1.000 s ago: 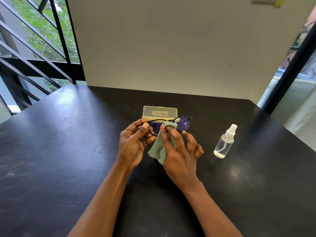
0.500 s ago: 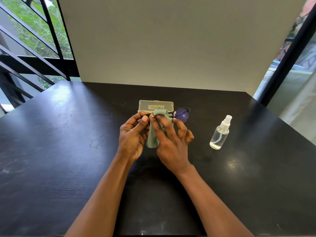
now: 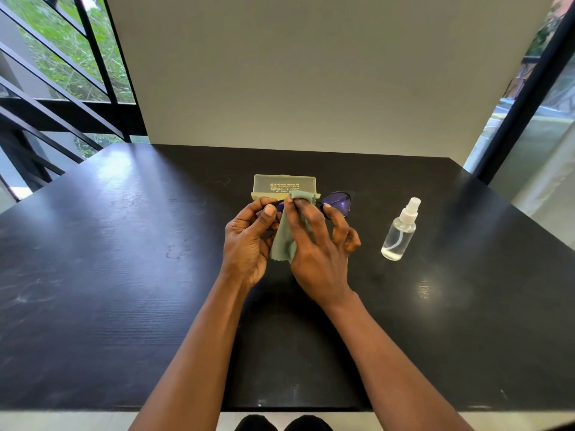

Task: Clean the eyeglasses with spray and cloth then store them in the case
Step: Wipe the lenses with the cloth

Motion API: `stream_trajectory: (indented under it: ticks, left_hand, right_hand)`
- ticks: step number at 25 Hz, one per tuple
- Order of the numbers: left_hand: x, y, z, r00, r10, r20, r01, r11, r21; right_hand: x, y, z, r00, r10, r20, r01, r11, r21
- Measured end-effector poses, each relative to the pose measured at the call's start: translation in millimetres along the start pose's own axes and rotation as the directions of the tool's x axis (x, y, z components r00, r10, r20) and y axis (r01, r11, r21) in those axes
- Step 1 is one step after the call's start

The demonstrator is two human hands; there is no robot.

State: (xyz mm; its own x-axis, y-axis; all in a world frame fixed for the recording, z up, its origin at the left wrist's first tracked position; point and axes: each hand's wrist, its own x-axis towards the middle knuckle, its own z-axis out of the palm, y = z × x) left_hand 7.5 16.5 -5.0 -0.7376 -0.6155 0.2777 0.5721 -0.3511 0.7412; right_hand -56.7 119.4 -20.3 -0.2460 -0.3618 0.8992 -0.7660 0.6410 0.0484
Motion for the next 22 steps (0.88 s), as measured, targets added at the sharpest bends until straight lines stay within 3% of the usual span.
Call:
stream_trajectory:
  ticks: [6,10,15,22]
  left_hand:
    - [0.5,3.4,-5.4,1.0,0.011,0.014,-0.01,0.998,-0.057]
    - [0.2,9.3,-9.4,1.0,0.016,0.006,-0.016,0.998,-0.053]
    - [-1.7,4.3,-4.5,1.0,-0.02,0.01,0.02,1.0,-0.024]
    - [-0.7,4.2,-3.0,1.0,0.006,0.011,-0.005,0.999,-0.042]
  right_hand:
    - [-2.5,2.4,-9.3,0.994,-0.11,-0.002,0.11,0.993,0.041]
    - [-3.4,6.2,-10.5,0.999,-0.04,-0.034,0.041,0.998,0.043]
    - [-1.3,4.1,-7.7,0.999,0.026,0.024,-0.027,0.998,0.062]
    - [0.3,-4.3,-10.5,0.998,-0.06,0.004,0.059,0.995,0.084]
